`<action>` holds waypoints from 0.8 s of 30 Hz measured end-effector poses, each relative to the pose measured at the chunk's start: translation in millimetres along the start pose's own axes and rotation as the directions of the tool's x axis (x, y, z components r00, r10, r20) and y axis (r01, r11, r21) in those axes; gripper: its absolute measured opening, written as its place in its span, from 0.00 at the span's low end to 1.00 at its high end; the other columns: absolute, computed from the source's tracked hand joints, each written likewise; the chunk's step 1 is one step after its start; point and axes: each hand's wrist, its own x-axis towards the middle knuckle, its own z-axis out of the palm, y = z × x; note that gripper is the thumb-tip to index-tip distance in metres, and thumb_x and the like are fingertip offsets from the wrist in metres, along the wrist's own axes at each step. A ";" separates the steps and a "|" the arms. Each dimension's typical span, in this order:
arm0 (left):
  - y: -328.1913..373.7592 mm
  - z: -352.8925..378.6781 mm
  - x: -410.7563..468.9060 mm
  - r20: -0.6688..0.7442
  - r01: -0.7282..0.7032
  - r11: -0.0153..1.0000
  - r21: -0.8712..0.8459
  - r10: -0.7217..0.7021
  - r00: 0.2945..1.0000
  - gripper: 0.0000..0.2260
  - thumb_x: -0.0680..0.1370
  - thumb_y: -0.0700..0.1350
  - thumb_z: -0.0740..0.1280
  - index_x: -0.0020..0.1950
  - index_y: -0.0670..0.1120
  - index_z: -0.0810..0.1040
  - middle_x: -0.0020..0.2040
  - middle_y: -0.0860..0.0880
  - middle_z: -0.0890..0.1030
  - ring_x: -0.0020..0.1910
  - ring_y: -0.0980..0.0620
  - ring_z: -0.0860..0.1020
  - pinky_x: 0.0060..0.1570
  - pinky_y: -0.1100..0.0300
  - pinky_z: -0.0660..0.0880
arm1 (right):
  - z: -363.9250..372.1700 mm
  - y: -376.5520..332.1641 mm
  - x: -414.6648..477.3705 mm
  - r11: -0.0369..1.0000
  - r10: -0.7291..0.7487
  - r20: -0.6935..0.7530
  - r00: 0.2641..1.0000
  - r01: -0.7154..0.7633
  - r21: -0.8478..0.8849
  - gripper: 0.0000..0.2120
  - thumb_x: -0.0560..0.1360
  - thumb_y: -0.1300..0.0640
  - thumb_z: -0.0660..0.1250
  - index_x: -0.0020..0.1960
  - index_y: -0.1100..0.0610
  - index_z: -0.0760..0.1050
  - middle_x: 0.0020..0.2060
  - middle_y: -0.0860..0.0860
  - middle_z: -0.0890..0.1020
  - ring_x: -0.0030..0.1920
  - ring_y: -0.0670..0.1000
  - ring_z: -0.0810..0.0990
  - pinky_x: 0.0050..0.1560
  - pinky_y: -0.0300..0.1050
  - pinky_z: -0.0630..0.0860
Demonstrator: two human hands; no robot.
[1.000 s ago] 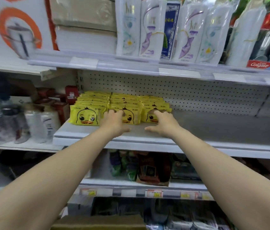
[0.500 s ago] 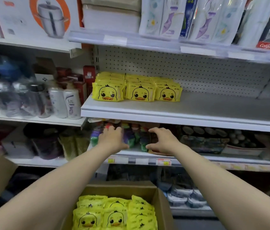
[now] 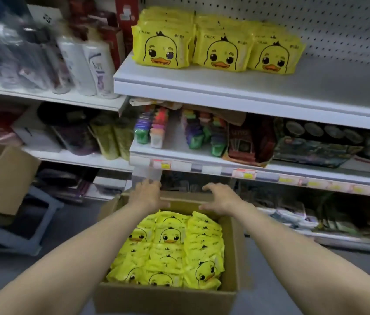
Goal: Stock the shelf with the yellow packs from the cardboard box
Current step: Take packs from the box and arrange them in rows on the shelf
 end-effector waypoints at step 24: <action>-73.9 211.1 70.0 0.081 0.281 0.941 -0.191 -0.270 0.959 0.30 0.73 0.57 0.73 0.72 0.50 0.70 0.71 0.44 0.67 0.71 0.42 0.63 0.68 0.49 0.65 | 204.1 78.7 109.9 0.941 0.023 0.302 0.953 -0.123 0.315 0.22 0.73 0.46 0.75 0.65 0.52 0.78 0.65 0.49 0.79 0.66 0.50 0.76 0.64 0.47 0.74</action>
